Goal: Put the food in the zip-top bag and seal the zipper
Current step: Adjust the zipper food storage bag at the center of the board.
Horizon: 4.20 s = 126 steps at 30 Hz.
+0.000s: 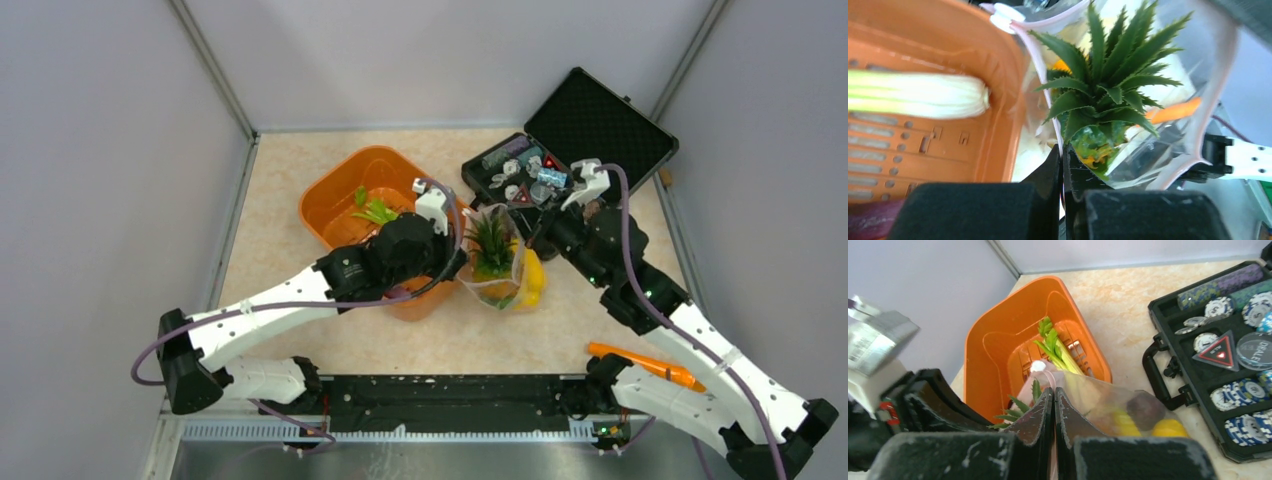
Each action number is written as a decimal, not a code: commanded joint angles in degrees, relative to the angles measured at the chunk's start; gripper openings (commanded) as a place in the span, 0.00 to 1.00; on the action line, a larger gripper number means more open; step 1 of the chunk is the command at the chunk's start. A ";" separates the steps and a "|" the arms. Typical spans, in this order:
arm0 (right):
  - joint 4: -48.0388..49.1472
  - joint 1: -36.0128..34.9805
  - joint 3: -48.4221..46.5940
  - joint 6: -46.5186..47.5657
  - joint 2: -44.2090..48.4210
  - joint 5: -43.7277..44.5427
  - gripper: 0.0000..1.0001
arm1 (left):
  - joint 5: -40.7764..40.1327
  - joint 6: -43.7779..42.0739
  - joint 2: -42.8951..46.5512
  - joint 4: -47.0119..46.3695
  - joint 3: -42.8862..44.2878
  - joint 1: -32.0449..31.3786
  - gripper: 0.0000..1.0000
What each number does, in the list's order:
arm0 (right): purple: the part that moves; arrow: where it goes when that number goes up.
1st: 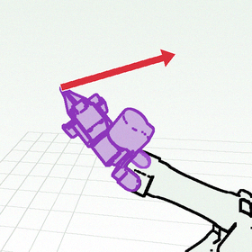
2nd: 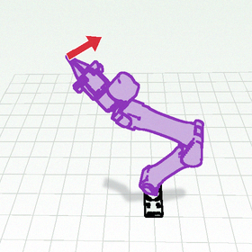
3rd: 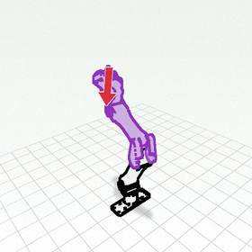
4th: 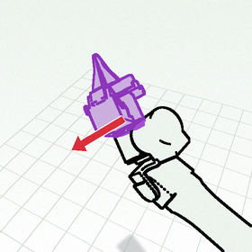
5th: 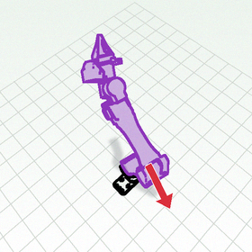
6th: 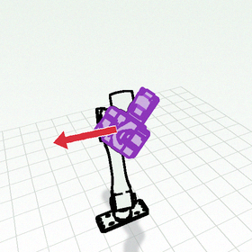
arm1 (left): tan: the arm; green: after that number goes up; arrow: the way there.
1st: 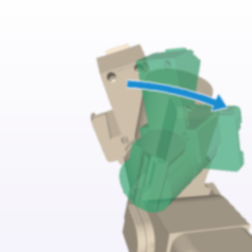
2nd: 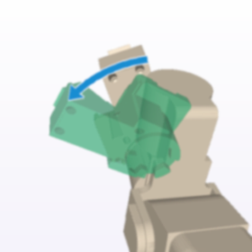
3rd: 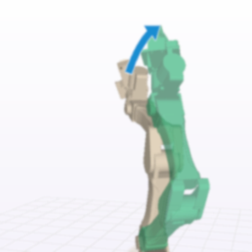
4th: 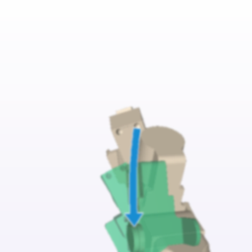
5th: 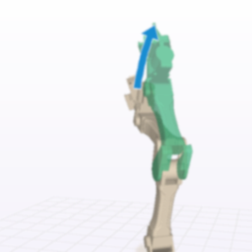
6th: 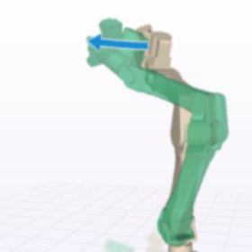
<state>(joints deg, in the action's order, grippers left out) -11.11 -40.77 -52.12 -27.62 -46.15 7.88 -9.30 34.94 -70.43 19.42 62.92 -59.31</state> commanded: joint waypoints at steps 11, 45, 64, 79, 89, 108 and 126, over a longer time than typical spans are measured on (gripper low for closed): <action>-7.35 -0.53 -1.49 6.86 10.46 15.01 0.00 | 5.41 -10.21 -4.37 2.85 22.94 5.87 0.00; -6.64 -0.53 -6.05 -1.47 4.01 1.83 0.00 | 14.27 -9.63 -7.09 -5.36 18.83 6.73 0.00; -2.77 -0.53 -3.20 -1.25 4.23 3.39 0.00 | 7.16 -3.21 4.26 2.40 0.95 6.66 0.87; -2.29 -0.55 -1.77 -0.78 4.52 2.72 0.00 | 10.56 -0.31 -7.56 5.85 7.40 5.70 0.15; 0.58 -0.54 2.92 3.48 17.61 7.63 0.00 | 10.54 -12.05 -7.76 6.72 28.86 5.70 0.00; -29.45 -0.53 -9.68 -0.10 4.35 17.24 0.00 | 14.82 -14.99 -18.75 19.30 40.09 1.73 0.00; -1.35 -0.53 5.82 2.62 21.75 2.02 0.00 | 5.78 -14.28 -21.15 16.53 38.40 -0.60 0.00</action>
<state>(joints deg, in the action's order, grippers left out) -23.42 -41.10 -48.27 -26.33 -27.77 16.91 -0.19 20.14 -89.58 38.37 101.25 -61.32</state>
